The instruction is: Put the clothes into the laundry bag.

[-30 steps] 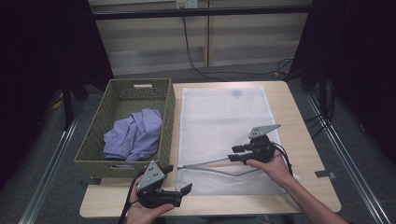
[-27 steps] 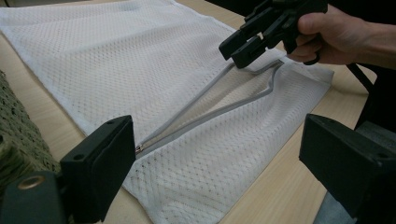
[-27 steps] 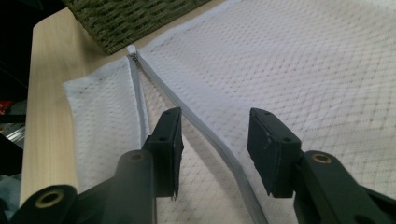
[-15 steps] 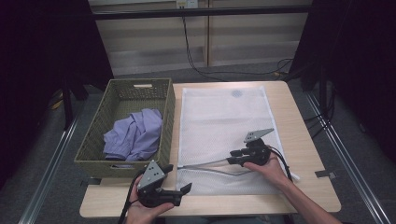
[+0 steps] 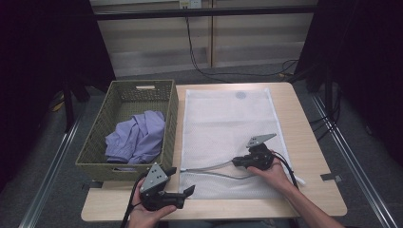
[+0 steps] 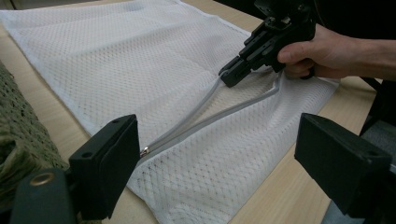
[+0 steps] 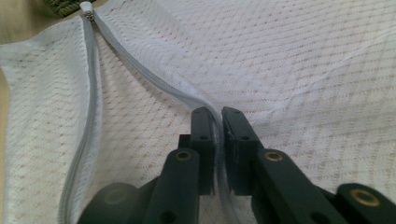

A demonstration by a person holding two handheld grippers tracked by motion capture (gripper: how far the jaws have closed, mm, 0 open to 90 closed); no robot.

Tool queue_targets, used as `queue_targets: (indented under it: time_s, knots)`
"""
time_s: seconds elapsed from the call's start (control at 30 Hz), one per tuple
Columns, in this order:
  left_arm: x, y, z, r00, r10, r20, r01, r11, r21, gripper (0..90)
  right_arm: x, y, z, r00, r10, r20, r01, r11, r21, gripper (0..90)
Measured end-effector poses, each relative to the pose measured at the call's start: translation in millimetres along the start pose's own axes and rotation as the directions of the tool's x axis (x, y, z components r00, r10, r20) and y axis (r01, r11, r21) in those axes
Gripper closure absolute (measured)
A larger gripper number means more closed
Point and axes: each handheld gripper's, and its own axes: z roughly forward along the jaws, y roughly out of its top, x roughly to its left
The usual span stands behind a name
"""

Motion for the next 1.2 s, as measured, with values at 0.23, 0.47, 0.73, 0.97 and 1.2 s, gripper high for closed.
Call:
queue_targets:
  time_s: [0.23,0.47,0.73,0.97,1.2]
  knots:
    - [-0.3,-0.3,-0.9,1.0,0.007,0.001,-0.007,1.0,0.006,14.1,0.8,3.9,-2.2,0.9999,0.008,-0.007,-0.008,1.0,-0.019,88.1]
    - [-1.4,0.4,-0.7,0.9998,0.019,0.004,-0.019,0.9996,0.02,12.3,-1.4,6.5,-9.3,0.9998,0.016,-0.014,-0.016,0.998,-0.059,88.3]
    - [-0.8,-0.1,-0.2,0.9998,0.017,0.011,-0.017,0.9998,0.014,11.7,-1.1,11.8,-18.7,0.9987,0.04,-0.033,-0.043,0.992,-0.117,88.3]
    - [-1.4,0.0,0.3,0.9997,0.019,0.012,-0.019,0.9997,0.017,11.5,-2.3,15.1,-26.6,0.9966,0.065,-0.05,-0.073,0.983,-0.167,88.4]
    - [-1.1,0.0,0.0,0.9996,0.024,0.011,-0.024,0.9994,0.024,11.2,-0.4,19.9,-34.0,0.9961,0.066,-0.058,-0.078,0.973,-0.218,88.4]
